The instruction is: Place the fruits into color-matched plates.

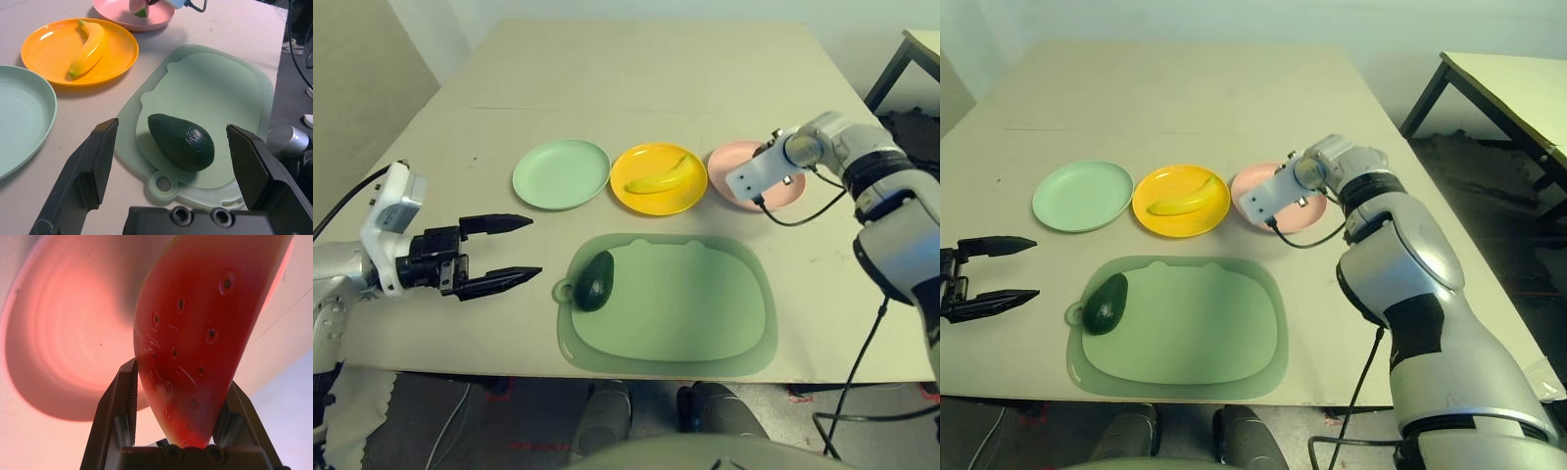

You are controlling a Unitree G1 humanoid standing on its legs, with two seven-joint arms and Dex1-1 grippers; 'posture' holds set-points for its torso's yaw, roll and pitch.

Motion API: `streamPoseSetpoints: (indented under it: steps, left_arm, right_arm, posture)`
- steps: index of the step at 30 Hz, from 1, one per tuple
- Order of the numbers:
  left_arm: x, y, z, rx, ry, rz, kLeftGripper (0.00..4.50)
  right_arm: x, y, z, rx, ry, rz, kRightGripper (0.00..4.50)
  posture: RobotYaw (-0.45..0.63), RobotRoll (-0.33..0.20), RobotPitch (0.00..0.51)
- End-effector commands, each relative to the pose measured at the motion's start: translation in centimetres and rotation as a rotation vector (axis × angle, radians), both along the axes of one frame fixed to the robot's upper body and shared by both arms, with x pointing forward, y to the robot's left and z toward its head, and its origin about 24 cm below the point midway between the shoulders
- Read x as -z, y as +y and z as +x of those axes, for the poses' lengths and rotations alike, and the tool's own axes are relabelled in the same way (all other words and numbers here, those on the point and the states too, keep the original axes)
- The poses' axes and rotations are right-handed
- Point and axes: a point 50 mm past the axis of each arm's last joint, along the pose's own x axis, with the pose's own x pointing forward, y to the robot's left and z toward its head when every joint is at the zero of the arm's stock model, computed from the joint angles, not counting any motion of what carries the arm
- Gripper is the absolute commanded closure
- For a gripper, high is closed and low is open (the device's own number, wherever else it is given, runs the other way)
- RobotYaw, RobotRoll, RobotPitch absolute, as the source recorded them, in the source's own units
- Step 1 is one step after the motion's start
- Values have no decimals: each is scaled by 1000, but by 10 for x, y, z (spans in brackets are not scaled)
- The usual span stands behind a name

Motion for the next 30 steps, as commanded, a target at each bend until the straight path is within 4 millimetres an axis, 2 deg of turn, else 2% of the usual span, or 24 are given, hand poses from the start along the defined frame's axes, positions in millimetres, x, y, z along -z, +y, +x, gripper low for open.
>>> streamPoseSetpoints:
  steps: [1, 3, 10, 14, 21, 25, 28, 30]
  left_arm:
    - [-1, 0, -4, -10, -4, 1, 0]
    - [-1, 1, -5, -16, -3, 4, 0]
    - [-4, 2, -2, -15, -10, 12, 0]
    - [-5, 0, 2, -7, -16, 13, 0]
    - [-7, 3, 7, 2, -21, 32, 0]
    - [-8, 5, 9, 1, -16, 66, 0]
    - [-6, 6, 11, -2, 5, 103, 0]
    - [-4, 6, 13, -4, 7, 119, 0]
  right_arm:
    - [8, -1, 0, 11, -12, 12, 2514]
    - [8, 0, 1, 10, -32, 18, 2514]
    - [1, -4, 3, 17, -73, 14, 39]
    - [-15, -10, 4, 24, -95, 12, 14]
    - [-59, -19, -2, 17, -54, 101, 14]
    - [-73, -14, -13, -18, 83, 352, 14]
    - [-70, -7, -21, -54, 227, 585, 14]
    - [-59, -4, -28, -63, 314, 744, 14]
  posture:
    - [151, 0, 105]
    - [152, 0, 105]
    - [144, 0, 100]
    - [126, 0, 96]
    - [113, 0, 97]
    - [98, 0, 95]
    - [86, 0, 95]
    - [81, 0, 93]
